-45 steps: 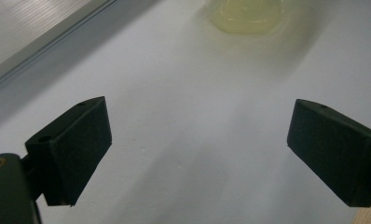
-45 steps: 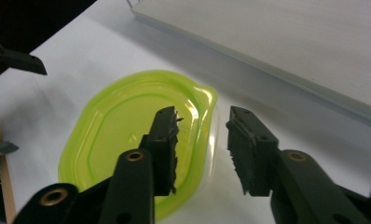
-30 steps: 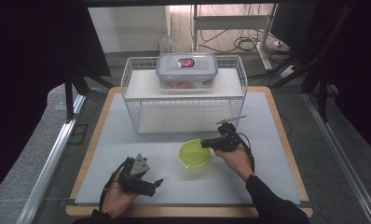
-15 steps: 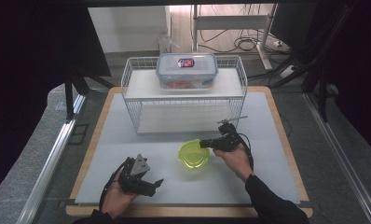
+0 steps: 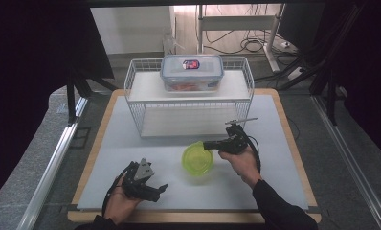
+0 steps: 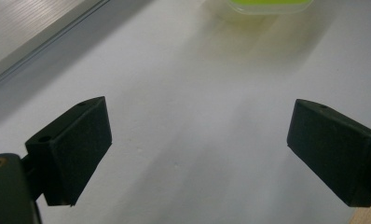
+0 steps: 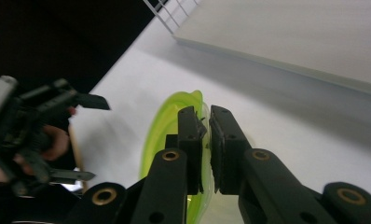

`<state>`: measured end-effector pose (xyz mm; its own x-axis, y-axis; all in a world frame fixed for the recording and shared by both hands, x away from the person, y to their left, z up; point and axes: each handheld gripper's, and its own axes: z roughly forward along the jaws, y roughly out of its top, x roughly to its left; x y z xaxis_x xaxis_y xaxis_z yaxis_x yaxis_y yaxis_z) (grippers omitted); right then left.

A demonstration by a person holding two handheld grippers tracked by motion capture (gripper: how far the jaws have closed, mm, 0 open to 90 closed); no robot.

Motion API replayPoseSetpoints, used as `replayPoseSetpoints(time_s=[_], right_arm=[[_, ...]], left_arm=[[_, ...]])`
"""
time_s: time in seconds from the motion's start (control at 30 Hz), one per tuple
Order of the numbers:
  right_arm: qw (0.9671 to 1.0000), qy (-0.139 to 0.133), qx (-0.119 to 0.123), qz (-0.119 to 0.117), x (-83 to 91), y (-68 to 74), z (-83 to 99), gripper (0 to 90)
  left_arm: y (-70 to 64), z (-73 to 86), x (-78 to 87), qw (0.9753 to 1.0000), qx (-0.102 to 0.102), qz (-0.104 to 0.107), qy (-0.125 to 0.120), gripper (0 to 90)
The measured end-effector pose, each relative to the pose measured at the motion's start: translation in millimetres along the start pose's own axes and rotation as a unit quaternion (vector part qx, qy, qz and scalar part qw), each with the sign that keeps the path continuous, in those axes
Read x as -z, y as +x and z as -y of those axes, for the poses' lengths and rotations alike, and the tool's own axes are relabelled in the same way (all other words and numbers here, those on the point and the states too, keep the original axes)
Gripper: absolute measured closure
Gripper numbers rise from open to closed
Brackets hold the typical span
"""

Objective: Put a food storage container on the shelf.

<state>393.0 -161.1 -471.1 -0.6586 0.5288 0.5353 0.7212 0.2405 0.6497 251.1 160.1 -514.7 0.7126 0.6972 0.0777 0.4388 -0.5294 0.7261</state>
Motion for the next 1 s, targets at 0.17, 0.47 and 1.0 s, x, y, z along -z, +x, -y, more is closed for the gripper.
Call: replayPoseSetpoints(time_s=[0.17,0.47,1.0], right_arm=[[0.9999,-0.005,0.007,0.007,4.6,1.5,-2.5,84.3],[0.9996,-0.024,-0.014,-0.01,9.7,-2.1,-3.1,84.4],[0.9964,-0.06,-0.027,-0.054,34.6,10.6,-24.5,84.3]], left_arm=[[-0.3,-0.1,-0.2,1.0,-0.001,0.0,0.0,6.3],[-0.1,0.0,-0.7,1.0,-0.001,0.001,0.002,6.4],[2.8,-0.9,4.4,0.9997,0.014,0.01,-0.018,5.0]])
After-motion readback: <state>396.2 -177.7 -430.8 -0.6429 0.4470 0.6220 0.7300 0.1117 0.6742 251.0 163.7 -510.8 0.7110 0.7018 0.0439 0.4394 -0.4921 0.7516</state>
